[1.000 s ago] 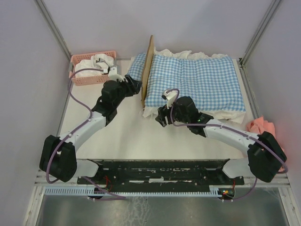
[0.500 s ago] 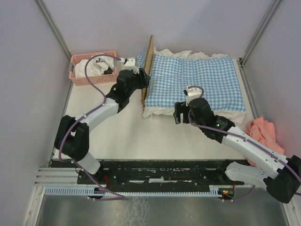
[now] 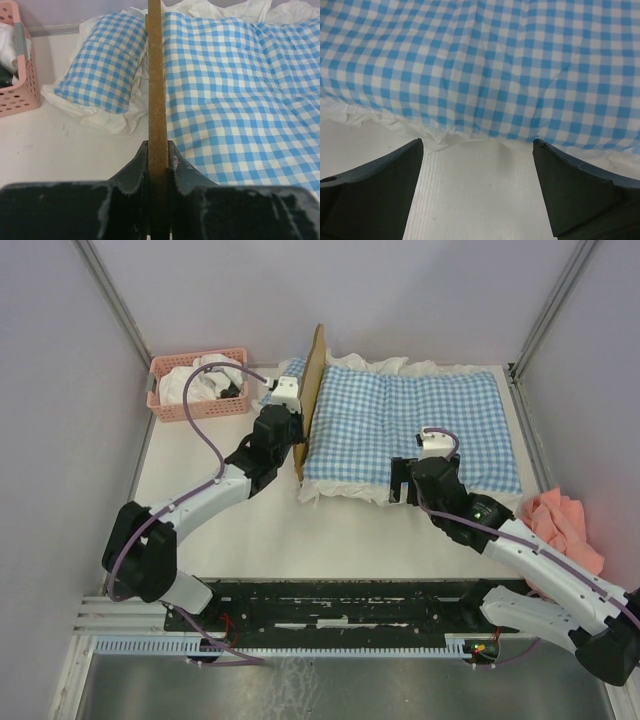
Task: Set up the pet bed
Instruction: Move the bed frame to the center of the board.
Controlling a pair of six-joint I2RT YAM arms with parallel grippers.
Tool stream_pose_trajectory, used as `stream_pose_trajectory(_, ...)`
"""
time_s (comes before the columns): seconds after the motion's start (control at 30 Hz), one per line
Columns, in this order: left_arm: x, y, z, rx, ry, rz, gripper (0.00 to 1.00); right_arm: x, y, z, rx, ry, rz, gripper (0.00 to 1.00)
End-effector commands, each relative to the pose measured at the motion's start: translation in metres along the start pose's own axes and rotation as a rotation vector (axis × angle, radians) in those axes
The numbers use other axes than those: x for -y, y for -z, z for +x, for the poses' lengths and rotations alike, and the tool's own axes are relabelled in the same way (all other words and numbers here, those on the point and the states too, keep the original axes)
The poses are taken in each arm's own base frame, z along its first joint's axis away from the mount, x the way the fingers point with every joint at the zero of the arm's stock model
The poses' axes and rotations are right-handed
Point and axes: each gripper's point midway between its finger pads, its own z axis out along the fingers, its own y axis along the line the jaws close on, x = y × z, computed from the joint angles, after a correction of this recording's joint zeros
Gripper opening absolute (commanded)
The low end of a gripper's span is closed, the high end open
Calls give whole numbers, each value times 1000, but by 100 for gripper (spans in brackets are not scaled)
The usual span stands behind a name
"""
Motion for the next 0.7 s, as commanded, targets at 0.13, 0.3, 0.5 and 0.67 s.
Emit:
stream_pose_trajectory(0.13, 24, 75, -114, 349, 136, 172, 3, 36, 26, -21, 117, -57, 113, 99)
stream_pose_trajectory(0.3, 13, 94, -125, 383, 141, 140, 3, 34, 38, -25, 143, -65, 55, 100)
stream_pose_trajectory(0.5, -4, 120, -132, 389, 139, 91, 3, 35, 36, -18, 127, -39, 51, 99)
stream_pose_trajectory(0.67, -32, 147, -125, 375, 115, 3, 3, 31, 33, -15, 99, -26, 44, 97)
